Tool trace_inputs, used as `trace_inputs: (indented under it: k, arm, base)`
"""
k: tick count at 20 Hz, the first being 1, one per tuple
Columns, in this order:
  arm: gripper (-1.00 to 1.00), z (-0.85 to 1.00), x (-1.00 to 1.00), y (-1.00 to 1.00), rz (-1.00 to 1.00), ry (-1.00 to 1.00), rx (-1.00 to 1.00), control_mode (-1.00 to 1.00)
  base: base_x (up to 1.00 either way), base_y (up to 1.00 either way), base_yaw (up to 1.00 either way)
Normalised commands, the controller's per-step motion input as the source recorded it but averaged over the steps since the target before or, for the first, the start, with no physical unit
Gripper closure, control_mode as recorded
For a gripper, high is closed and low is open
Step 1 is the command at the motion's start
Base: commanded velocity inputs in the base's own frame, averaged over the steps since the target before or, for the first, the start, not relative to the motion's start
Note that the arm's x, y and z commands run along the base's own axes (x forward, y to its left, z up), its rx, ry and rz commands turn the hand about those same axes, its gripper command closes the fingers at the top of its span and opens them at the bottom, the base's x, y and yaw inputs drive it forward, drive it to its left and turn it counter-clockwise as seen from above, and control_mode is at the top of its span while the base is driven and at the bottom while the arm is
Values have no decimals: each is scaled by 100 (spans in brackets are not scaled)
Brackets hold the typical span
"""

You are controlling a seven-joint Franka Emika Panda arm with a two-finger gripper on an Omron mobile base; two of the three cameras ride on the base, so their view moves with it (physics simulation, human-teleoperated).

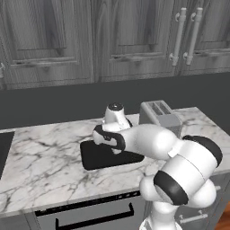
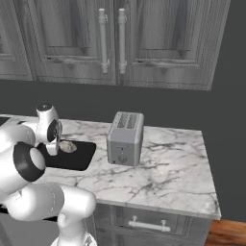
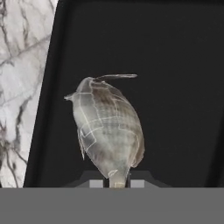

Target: Take the fish out of the fridge, briefly rinse it in the sink, and place it on the tray next to the sink.

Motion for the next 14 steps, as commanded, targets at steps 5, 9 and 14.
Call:
trace_inputs:
  k: [5, 9, 14]
  arm:
    - [-100, -4, 5, 0, -1, 0, 0, -100]
    - [-100, 0, 0, 0, 0, 0, 0, -100]
    - [-100, 23, -10, 0, 0, -7, 0, -100]
  base:
    - [0, 0, 0]
    - [0, 0, 0]
    - [0, 0, 0]
